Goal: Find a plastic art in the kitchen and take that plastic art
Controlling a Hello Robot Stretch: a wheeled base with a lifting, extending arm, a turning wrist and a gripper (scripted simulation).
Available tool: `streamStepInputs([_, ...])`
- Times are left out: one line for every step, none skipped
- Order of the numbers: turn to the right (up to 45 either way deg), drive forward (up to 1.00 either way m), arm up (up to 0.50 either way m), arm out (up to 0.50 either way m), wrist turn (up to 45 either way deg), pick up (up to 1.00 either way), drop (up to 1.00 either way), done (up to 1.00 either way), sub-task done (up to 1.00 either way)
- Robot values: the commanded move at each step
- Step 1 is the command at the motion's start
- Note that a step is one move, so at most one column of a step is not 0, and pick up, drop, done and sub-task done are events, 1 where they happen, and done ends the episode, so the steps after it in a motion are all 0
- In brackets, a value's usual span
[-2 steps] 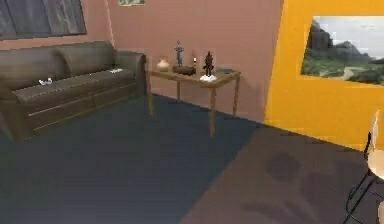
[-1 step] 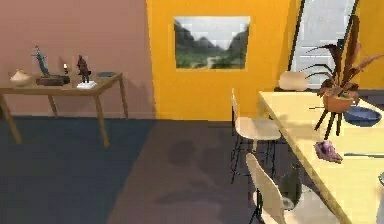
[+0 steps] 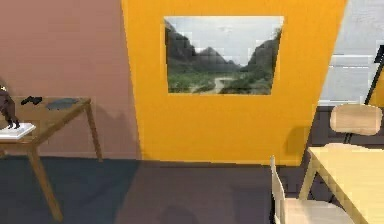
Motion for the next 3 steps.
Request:
streamStepInputs([42.0, 0.0, 0.0, 0.0, 0.0, 0.0, 0.0, 0.0, 0.0])
streamStepInputs([0.0, 0.3, 0.0, 0.0, 0.0, 0.0, 0.0, 0.0, 0.0])
streamStepInputs([-9.0, 0.0, 0.0, 0.0, 0.0, 0.0, 0.0, 0.0, 0.0])
